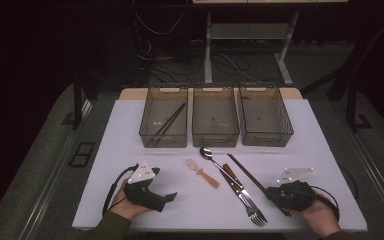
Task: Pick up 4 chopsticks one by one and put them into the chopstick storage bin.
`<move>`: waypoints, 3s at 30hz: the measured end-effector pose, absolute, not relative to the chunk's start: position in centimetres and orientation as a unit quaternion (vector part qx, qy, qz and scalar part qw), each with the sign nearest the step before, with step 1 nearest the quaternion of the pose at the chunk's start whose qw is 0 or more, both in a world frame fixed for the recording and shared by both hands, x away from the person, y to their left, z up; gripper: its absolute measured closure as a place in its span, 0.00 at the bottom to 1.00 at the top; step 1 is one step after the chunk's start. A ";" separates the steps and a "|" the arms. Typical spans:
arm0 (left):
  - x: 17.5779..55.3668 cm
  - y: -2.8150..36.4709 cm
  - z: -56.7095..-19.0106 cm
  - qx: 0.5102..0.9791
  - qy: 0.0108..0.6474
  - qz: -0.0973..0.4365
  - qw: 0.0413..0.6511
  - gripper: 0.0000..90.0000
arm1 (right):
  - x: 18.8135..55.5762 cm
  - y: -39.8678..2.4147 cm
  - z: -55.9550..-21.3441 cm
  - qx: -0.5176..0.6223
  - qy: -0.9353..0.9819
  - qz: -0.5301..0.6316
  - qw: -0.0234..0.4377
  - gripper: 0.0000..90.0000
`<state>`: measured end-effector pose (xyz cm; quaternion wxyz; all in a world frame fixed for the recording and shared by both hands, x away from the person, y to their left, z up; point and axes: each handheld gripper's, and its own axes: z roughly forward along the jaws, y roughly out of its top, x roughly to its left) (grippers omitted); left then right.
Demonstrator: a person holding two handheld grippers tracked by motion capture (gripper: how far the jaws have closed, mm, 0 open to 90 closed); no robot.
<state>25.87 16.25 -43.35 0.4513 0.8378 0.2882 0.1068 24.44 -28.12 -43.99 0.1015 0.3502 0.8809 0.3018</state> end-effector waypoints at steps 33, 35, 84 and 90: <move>26.0 16.1 -43.5 0.838 0.288 0.098 0.452 0.00 | 26.7 -30.1 -42.7 0.357 0.862 0.344 0.107 0.70; 26.0 16.1 -43.5 0.839 0.288 0.098 0.451 0.00 | 27.0 -30.1 -42.5 0.355 0.859 0.351 0.110 0.71; 26.1 16.0 -43.9 0.842 0.287 0.097 0.447 0.00 | 29.4 -30.0 -43.8 0.359 0.875 0.313 0.090 0.92; 26.1 16.0 -43.9 0.841 0.287 0.098 0.449 0.00 | 29.5 -30.2 -44.2 0.364 0.874 0.309 0.091 0.91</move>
